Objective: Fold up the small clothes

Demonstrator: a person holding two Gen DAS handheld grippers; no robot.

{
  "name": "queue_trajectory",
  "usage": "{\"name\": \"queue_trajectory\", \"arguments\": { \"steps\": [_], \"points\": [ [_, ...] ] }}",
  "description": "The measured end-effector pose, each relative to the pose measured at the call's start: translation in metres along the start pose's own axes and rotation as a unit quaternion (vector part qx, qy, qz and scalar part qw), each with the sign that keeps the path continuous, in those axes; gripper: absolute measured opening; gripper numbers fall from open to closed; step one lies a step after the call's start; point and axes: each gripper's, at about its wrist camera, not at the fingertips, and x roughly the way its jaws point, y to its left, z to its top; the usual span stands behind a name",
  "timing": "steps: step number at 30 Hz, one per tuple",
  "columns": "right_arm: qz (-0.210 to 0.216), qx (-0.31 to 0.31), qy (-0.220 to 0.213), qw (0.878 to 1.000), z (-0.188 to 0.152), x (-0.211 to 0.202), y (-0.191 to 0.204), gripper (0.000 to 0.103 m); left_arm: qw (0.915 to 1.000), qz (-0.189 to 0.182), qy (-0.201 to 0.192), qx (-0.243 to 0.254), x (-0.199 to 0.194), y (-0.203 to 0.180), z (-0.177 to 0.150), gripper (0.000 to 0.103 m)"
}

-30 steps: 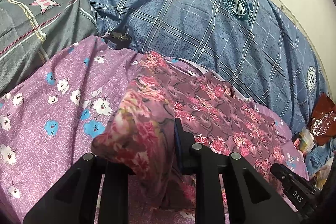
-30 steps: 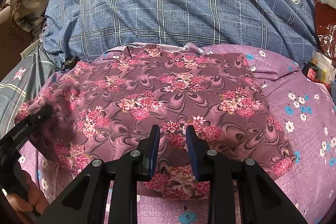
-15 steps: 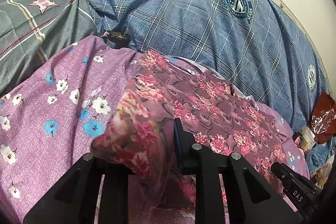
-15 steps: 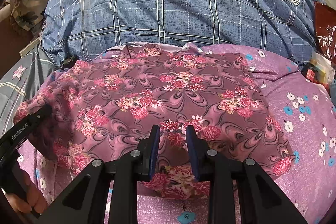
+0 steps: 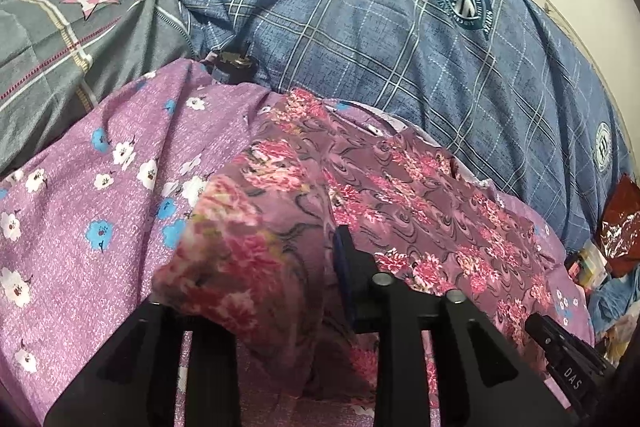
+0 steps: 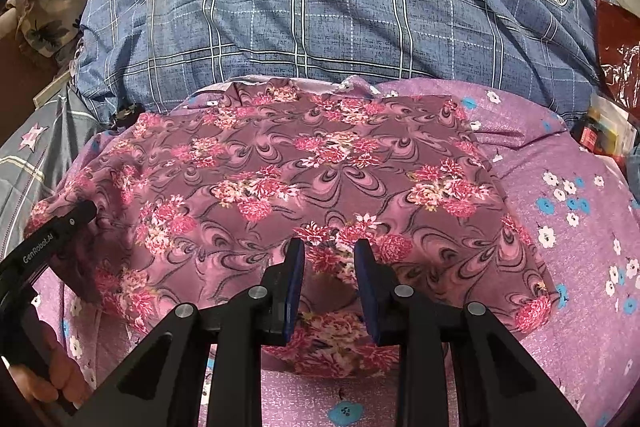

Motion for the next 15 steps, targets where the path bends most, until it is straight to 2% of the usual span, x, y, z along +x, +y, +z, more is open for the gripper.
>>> {"name": "queue_trajectory", "arguments": {
  "steps": [2,6,7,9,12,15],
  "points": [
    [0.001,-0.001,0.002,1.000,-0.0008,0.0015,0.0006,0.028,1.0000,-0.003,0.007,-0.002,0.0032,0.0003,-0.0007,0.041],
    [0.003,-0.004,0.004,1.000,-0.0024,0.0028,0.0035,0.028,0.9999,-0.006,0.010,0.004,0.0061,-0.0013,-0.0014,0.043],
    [0.003,-0.006,0.004,1.000,-0.0027,0.0028,0.0041,0.028,0.9999,-0.006,0.008,0.004,0.0057,-0.0003,-0.0014,0.041],
    [0.004,-0.008,0.005,1.000,-0.0034,0.0032,0.0051,0.028,1.0000,-0.001,0.006,0.004,0.0052,0.0009,-0.0009,0.025],
    [0.005,-0.006,0.008,1.000,-0.0047,0.0042,0.0052,0.028,1.0000,-0.005,0.005,-0.001,0.0049,0.0040,0.0002,0.018],
    [0.006,-0.005,0.007,1.000,-0.0053,0.0044,0.0051,0.028,1.0000,-0.007,0.004,0.000,0.0039,0.0039,0.0007,0.015]
  ]
}}
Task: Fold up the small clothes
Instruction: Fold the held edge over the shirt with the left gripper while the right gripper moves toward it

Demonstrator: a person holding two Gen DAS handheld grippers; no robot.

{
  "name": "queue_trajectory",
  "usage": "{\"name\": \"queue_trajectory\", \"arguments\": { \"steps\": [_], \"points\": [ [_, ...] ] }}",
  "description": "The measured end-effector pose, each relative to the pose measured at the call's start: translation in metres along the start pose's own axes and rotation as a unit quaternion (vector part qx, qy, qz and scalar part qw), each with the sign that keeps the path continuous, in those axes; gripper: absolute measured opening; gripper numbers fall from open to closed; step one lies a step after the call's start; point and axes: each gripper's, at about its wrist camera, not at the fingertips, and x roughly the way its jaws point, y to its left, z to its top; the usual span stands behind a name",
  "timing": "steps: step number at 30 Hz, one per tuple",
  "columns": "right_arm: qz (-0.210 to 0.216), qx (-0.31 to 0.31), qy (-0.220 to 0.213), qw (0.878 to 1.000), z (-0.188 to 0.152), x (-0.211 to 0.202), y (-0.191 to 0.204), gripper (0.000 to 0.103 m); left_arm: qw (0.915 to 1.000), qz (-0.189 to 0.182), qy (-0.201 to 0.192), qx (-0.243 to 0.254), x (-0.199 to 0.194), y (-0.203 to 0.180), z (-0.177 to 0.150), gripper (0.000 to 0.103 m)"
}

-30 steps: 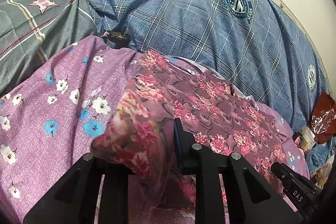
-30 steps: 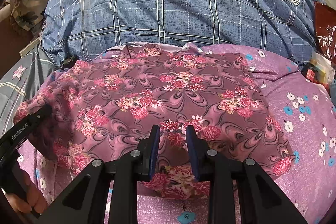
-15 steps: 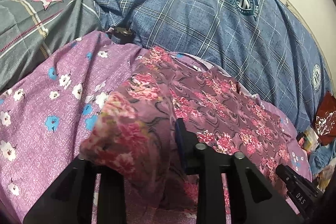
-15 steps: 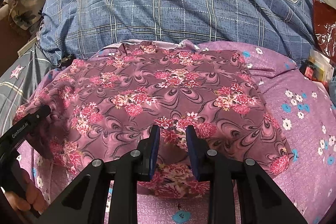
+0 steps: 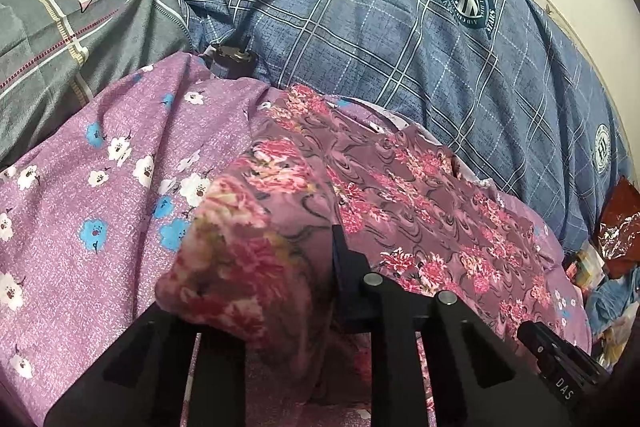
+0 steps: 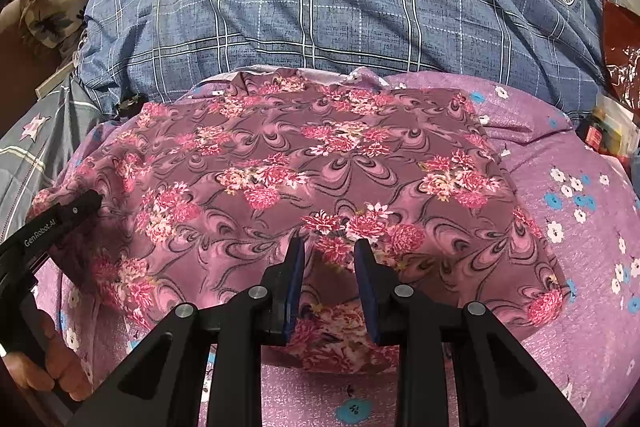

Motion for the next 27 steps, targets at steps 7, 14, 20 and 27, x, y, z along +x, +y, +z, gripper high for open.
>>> {"name": "queue_trajectory", "arguments": {
  "steps": [7,14,20,27],
  "points": [
    [0.005,0.004,0.002,1.000,0.001,0.001,-0.001,0.028,0.9996,-0.018,-0.012,0.020,-0.008,-0.009,0.003,0.012],
    [0.027,0.044,0.004,0.999,0.005,-0.002,-0.023,0.028,0.9977,-0.036,-0.022,0.053,-0.021,-0.022,0.010,0.010],
    [0.056,0.097,0.020,0.993,0.005,-0.004,-0.061,0.028,0.9933,-0.047,-0.031,0.101,-0.037,-0.055,0.011,0.005],
    [0.034,0.092,0.107,0.989,-0.003,0.027,-0.081,0.029,0.9880,-0.052,-0.043,0.139,-0.051,-0.088,0.009,0.005]
  ]
}}
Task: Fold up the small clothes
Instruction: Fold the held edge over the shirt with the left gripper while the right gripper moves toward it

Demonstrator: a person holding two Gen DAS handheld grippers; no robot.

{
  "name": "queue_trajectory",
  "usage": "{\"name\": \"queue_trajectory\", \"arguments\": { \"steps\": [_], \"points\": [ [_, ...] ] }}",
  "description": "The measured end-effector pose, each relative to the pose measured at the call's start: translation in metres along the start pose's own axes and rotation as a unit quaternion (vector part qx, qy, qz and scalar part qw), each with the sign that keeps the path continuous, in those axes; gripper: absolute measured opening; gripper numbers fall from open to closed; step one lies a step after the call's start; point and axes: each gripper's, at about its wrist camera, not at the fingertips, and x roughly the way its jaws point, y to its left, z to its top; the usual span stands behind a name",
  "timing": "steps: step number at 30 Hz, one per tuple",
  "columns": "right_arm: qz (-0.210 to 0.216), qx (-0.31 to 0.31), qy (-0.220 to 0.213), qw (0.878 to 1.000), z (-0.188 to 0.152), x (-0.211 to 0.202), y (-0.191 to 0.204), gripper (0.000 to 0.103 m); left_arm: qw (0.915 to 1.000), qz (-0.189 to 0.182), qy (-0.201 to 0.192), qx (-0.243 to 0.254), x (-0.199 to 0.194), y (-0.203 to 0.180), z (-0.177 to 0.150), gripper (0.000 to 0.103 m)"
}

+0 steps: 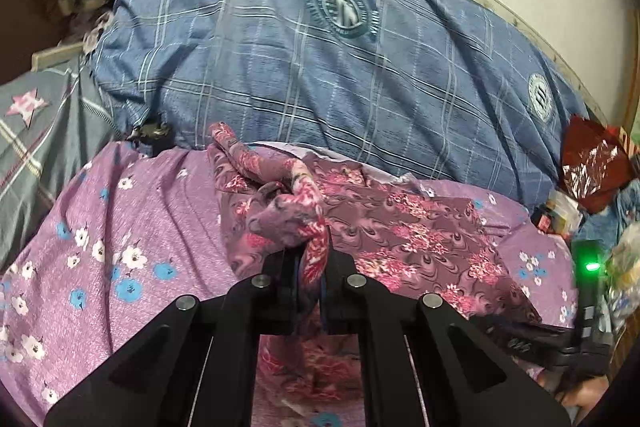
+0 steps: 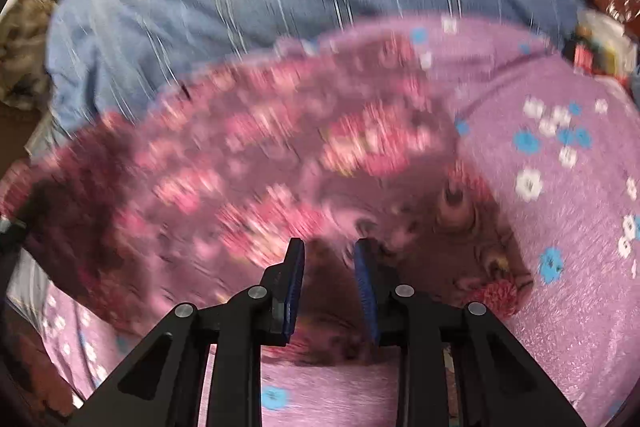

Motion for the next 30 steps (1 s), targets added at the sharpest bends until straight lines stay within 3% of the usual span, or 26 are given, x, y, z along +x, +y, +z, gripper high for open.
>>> {"name": "queue_trajectory", "arguments": {
  "steps": [10,15,20,22,25,26,28,30],
  "points": [
    [0.050,0.012,-0.005,0.999,0.007,-0.007,0.009,0.041,0.9995,-0.016,-0.020,0.019,0.007,-0.002,-0.018,0.005],
    [0.118,0.015,-0.012,0.993,0.012,-0.007,0.026,0.053,0.9987,-0.035,-0.012,0.034,0.014,-0.005,-0.020,0.005],
    [0.171,0.010,-0.013,0.985,0.022,-0.005,0.051,0.056,0.9980,-0.050,-0.007,0.038,0.014,-0.003,-0.023,0.005],
    [0.199,0.008,-0.006,0.980,0.038,-0.006,0.060,0.057,0.9976,-0.059,0.000,0.035,0.015,-0.002,-0.023,0.005],
    [0.203,-0.039,-0.011,0.978,0.082,-0.013,0.095,0.066,0.9972,-0.067,0.006,0.032,0.016,-0.002,-0.025,0.005],
    [0.213,-0.065,0.002,0.975,0.102,-0.014,0.117,0.073,0.9970,-0.071,0.009,0.030,0.016,-0.002,-0.027,0.005],
    [0.241,-0.096,0.031,0.965,0.130,-0.011,0.151,0.075,0.9966,-0.077,0.013,0.028,0.016,-0.001,-0.027,0.005],
    [0.239,-0.138,0.062,0.959,0.150,-0.003,0.191,0.082,0.9963,-0.080,0.013,0.029,0.014,0.001,-0.027,0.005]
  ]
}}
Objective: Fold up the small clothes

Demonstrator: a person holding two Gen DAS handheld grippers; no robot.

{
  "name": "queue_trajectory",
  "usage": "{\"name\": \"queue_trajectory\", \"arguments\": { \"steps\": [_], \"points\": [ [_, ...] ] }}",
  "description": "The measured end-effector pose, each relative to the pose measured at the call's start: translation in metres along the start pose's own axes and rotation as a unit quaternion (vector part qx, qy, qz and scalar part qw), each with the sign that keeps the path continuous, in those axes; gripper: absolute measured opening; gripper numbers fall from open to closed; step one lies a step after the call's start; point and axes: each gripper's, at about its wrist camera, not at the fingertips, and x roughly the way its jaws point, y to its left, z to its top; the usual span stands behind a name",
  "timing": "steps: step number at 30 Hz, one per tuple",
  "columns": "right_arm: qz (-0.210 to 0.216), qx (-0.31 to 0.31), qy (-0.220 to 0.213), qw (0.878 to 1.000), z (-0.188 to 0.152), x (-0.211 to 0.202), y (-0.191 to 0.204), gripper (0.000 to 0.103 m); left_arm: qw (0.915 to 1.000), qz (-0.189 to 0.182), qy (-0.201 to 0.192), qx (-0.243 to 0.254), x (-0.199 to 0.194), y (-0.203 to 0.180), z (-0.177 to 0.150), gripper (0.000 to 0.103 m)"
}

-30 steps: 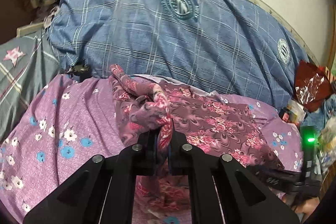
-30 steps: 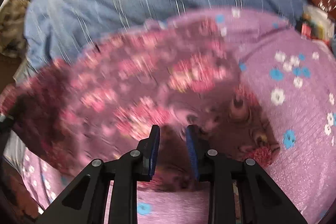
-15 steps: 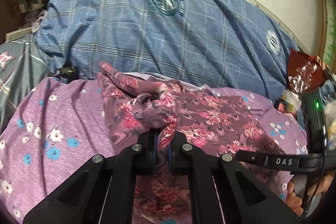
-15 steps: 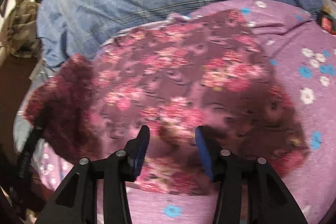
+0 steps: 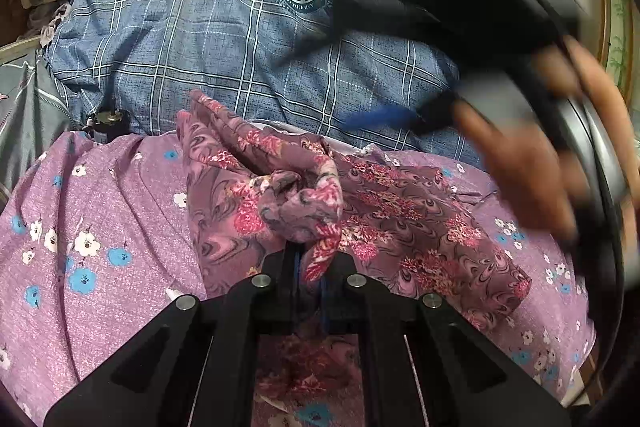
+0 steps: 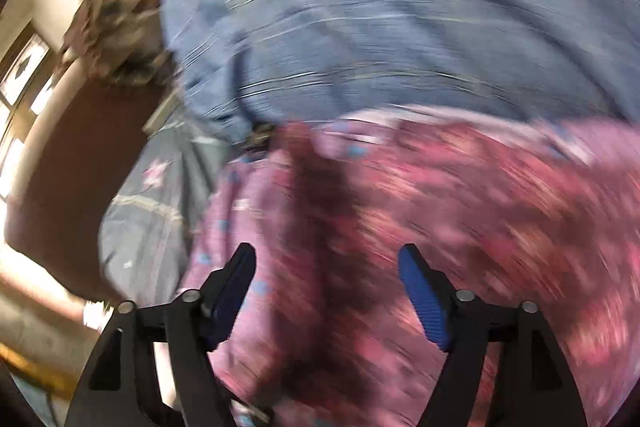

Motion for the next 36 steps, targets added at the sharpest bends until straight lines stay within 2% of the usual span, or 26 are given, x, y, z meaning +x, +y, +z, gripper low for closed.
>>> {"name": "queue_trajectory", "arguments": {
  "steps": [3,5,9,11,12,13,14,16,18,21,23,26,30,32,35,36],
  "points": [
    [-0.035,-0.038,0.052,0.997,0.030,0.042,0.029,0.082,1.0000,-0.003,0.001,0.005,-0.002,0.002,0.000,0.005],
    [-0.052,-0.051,0.086,0.994,0.037,0.067,0.040,0.082,1.0000,-0.005,0.004,0.007,-0.003,0.005,-0.001,0.005],
    [-0.124,-0.107,0.140,0.976,0.038,0.120,0.063,0.081,0.9999,-0.008,0.004,0.009,-0.005,0.008,-0.001,0.005],
    [-0.157,-0.121,0.157,0.968,0.037,0.140,0.064,0.074,0.9999,-0.010,0.007,0.006,-0.004,0.009,0.000,0.005],
    [-0.167,-0.120,0.161,0.965,0.035,0.144,0.061,0.053,0.9999,-0.011,0.008,0.005,-0.004,0.009,0.001,0.005],
    [-0.180,-0.119,0.167,0.962,0.035,0.149,0.057,0.037,0.9998,-0.014,0.010,0.002,-0.004,0.009,0.001,0.005],
    [-0.186,-0.120,0.166,0.961,0.034,0.149,0.053,0.011,0.9998,-0.016,0.011,0.002,-0.003,0.009,0.001,0.005],
    [-0.181,-0.124,0.139,0.966,0.031,0.137,0.044,0.009,0.9996,-0.024,0.011,0.007,-0.005,0.006,0.001,0.005],
    [-0.163,-0.105,0.102,0.976,0.028,0.111,0.031,0.009,0.9993,-0.035,0.007,0.011,-0.007,0.001,0.001,0.005],
    [-0.135,-0.073,0.050,0.987,0.025,0.063,0.009,0.008,0.9976,-0.064,-0.007,0.027,-0.013,-0.016,0.002,0.005],
    [-0.118,-0.060,0.018,0.991,0.020,0.025,-0.009,0.008,0.9943,-0.100,-0.017,0.033,-0.016,-0.033,0.003,0.005],
    [-0.118,-0.044,-0.013,0.992,0.016,-0.025,-0.039,0.008,0.9877,-0.150,-0.027,0.037,-0.018,-0.059,0.003,0.005],
    [-0.144,-0.011,-0.039,0.989,0.007,-0.072,-0.091,0.008,0.9768,-0.213,-0.021,0.013,-0.008,-0.097,0.005,0.005],
    [-0.153,0.020,-0.049,0.987,-0.001,-0.088,-0.128,0.008,0.9751,-0.220,-0.012,0.026,0.001,-0.125,0.000,0.005],
    [-0.145,0.058,-0.072,0.985,-0.015,-0.103,-0.176,0.007,0.9767,-0.203,-0.008,0.070,0.014,-0.153,-0.012,0.005],
    [-0.149,0.072,-0.082,0.983,-0.020,-0.105,-0.191,0.006,0.9769,-0.197,0.005,0.082,0.025,-0.163,-0.020,0.005]
  ]
}}
